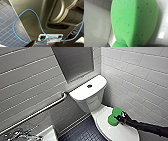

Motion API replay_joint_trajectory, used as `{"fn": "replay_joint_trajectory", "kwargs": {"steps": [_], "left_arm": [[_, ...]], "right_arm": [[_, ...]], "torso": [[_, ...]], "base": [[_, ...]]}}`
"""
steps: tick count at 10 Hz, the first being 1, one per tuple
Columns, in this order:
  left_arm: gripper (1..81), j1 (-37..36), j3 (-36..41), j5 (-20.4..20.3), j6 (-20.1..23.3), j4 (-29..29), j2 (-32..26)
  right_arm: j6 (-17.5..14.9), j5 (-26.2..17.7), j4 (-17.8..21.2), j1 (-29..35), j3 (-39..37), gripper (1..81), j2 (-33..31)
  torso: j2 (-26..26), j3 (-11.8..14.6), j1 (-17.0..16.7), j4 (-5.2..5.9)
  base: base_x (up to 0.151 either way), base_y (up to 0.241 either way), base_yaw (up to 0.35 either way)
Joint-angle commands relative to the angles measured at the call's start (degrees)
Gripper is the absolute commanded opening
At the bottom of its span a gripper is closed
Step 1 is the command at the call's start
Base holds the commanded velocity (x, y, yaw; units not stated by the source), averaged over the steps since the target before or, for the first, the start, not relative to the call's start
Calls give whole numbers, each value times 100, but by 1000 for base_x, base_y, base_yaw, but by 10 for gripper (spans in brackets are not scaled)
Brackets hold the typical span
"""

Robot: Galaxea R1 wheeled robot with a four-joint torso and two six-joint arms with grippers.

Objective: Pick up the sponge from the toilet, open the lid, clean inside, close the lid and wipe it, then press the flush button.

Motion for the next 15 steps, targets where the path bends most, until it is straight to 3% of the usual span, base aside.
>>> {"fn": "replay_joint_trajectory", "kwargs": {"steps": [1, 3, 10, 11, 13, 15], "left_arm": [[811, 130, 2, 551, 34, -5, -164], [811, 139, 2, 551, 34, -5, -181], [811, 139, 29, 551, 34, -5, -181], [811, 139, 29, 551, 52, 4, -181], [811, 122, 29, 551, 184, -5, -155], [811, 104, 29, 551, 201, -5, -111]], "right_arm": [[28, 830, -58, -527, 1756, 10, -1388], [28, 1173, -58, -1000, 1915, 10, -1529], [62, 3149, -197, -2882, 3417, 10, -2925], [230, 3423, -383, -3338, 3549, 10, -3058], [748, 3977, -1121, -4128, 3918, 10, -3260], [696, 4302, -1420, -4753, 4472, 10, -3497]], "torso": [[0, 0, 0, 0], [0, 0, 0, 0], [-2, 0, 0, 2], [-2, 0, 0, 4], [-2, 0, 0, 4], [-2, 0, 0, 4]], "base": [[0, 0, 0], [0, 0, 0], [0, 0, 0], [0, 0, 0], [0, 0, 0], [0, 0, 0]]}}
